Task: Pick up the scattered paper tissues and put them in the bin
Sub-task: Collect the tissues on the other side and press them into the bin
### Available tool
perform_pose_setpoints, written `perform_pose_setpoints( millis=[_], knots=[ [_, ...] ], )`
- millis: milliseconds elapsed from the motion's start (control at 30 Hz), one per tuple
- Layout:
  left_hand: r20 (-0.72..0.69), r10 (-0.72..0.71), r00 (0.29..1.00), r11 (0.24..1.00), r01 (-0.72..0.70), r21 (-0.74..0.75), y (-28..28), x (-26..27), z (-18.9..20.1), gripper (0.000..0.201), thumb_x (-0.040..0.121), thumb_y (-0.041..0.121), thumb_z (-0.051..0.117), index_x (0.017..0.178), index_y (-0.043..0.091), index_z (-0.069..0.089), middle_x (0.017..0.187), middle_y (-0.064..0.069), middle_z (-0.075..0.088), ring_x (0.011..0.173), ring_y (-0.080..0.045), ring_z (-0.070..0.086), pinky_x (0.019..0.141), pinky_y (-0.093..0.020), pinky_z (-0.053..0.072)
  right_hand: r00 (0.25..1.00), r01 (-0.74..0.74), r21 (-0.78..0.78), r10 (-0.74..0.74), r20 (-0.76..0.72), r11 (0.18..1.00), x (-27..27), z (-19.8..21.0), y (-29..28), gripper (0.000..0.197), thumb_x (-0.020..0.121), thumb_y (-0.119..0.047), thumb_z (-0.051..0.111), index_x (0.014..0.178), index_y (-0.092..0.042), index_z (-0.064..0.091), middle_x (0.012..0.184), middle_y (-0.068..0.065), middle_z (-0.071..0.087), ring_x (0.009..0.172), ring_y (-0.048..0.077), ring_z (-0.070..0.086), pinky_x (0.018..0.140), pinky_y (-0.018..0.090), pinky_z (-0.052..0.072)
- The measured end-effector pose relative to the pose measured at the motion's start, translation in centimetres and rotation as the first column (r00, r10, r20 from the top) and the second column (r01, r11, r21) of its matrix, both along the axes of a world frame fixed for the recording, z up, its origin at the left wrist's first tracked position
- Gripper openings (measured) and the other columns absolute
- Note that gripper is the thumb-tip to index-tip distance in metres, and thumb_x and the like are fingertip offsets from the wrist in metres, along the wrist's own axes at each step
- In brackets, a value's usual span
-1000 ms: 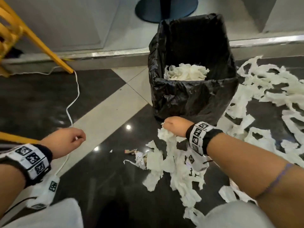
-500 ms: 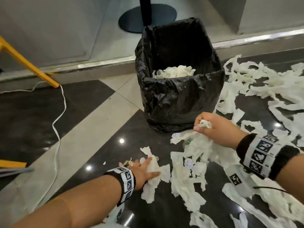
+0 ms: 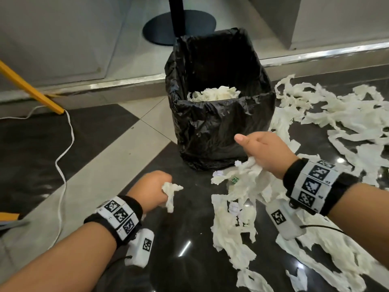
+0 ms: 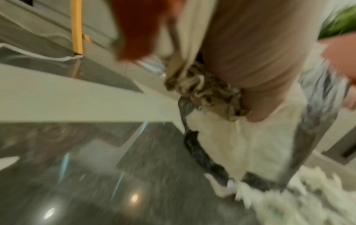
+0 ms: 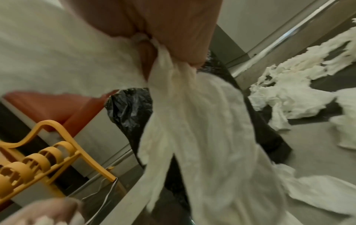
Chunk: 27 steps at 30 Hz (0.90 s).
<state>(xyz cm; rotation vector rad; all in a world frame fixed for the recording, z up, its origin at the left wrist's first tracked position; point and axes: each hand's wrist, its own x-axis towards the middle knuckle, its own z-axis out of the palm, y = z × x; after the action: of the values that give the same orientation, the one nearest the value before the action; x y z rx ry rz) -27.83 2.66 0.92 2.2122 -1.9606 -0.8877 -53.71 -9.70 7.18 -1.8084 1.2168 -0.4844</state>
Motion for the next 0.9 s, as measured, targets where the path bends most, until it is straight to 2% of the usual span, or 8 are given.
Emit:
perform_pose_setpoints(
  millis=[100,200,400,433,500,633,800,900],
  knots=[
    [-0.136,0.150,0.979,0.953,-0.179,-0.244,-0.4,0.9,5.3,0.011,0.060,0.015,0.057,0.055,0.015,0.048,0.072,0.002,0.048,0.068,-0.019,0.051,0.064,-0.032,0.041,0.998,-0.028,-0.040,0.030,0.047,0.999,0.9,0.8,-0.6,0.021,0.089,-0.031,0.059,0.076,-0.015,0.057,0.069,-0.005,0.057,0.062,0.012,0.054,0.068,0.029,0.047],
    [-0.316,0.203,0.927,0.839,-0.331,-0.431,-2.5,1.8,11.4,0.011,0.072,0.012,0.057,0.080,0.007,0.064,0.088,0.010,0.058,0.081,-0.001,0.056,0.076,-0.017,0.044,0.988,-0.070,0.031,0.065,0.141,0.997,1.3,1.7,-1.1,0.004,0.087,-0.020,0.063,0.088,-0.018,0.066,0.086,-0.002,0.071,0.058,0.010,0.066,0.074,0.027,0.052],
    [-0.232,0.105,0.967,0.783,-0.224,-0.580,-12.7,-1.2,19.5,0.024,0.083,0.012,0.051,0.063,0.023,0.043,0.063,0.006,0.045,0.059,-0.002,0.046,0.050,-0.015,0.031,0.994,-0.036,0.003,0.035,0.107,0.999,1.0,2.5,-1.3,0.026,0.086,-0.029,0.064,0.066,-0.014,0.059,0.047,-0.008,0.053,0.041,0.001,0.046,0.056,0.021,0.041],
    [-0.222,0.110,0.969,0.790,-0.221,-0.571,-14.6,-1.9,20.1,0.010,0.085,0.019,0.054,0.075,0.021,0.051,0.071,0.006,0.050,0.068,-0.007,0.050,0.055,-0.017,0.032,0.993,0.006,-0.015,-0.004,0.117,1.000,0.9,2.4,-1.3,0.030,0.086,-0.033,0.064,0.062,-0.015,0.056,0.045,-0.011,0.052,0.042,-0.001,0.046,0.058,0.022,0.040],
    [-0.200,0.158,0.967,0.850,-0.236,-0.471,-17.9,-3.1,20.4,0.038,0.084,0.037,0.059,0.113,0.015,0.048,0.094,0.001,0.054,0.079,-0.014,0.055,0.058,-0.021,0.038,0.983,0.077,-0.021,-0.073,0.168,0.997,0.3,2.4,-1.5,0.033,0.086,-0.034,0.063,0.062,-0.012,0.056,0.044,-0.018,0.052,0.044,-0.005,0.047,0.061,0.023,0.038],
    [-0.263,0.189,0.946,0.952,-0.242,-0.187,-20.7,-4.8,19.9,0.064,0.083,0.035,0.064,0.137,0.025,0.031,0.118,-0.005,0.051,0.098,-0.026,0.061,0.079,-0.042,0.058,0.960,0.116,0.020,-0.117,0.253,0.993,-1.1,3.0,-1.7,0.016,0.084,-0.020,0.067,0.073,-0.013,0.057,0.058,-0.015,0.053,0.050,-0.005,0.049,0.059,0.021,0.035],
    [-0.303,0.162,0.939,0.908,-0.263,-0.328,-19.4,-3.2,17.7,0.061,0.083,0.023,0.063,0.134,0.041,0.034,0.122,-0.002,0.050,0.097,-0.027,0.062,0.080,-0.046,0.058,0.941,0.144,0.030,-0.146,0.305,0.989,-2.7,6.7,-2.0,0.039,0.078,0.010,0.047,0.086,-0.028,0.048,0.079,0.012,0.045,0.057,0.022,0.039,0.050,0.033,0.036],
    [-0.289,0.139,0.947,0.831,-0.270,-0.486,-15.7,-1.0,16.0,0.051,0.083,0.021,0.061,0.127,0.037,0.041,0.119,-0.002,0.057,0.083,-0.009,0.066,0.077,-0.023,0.055,0.913,0.246,-0.284,-0.124,0.388,0.927,-2.4,12.6,-2.0,0.046,0.084,0.010,0.044,0.087,-0.036,0.040,0.084,0.004,0.049,0.064,0.019,0.047,0.053,0.033,0.044]
  ],
)
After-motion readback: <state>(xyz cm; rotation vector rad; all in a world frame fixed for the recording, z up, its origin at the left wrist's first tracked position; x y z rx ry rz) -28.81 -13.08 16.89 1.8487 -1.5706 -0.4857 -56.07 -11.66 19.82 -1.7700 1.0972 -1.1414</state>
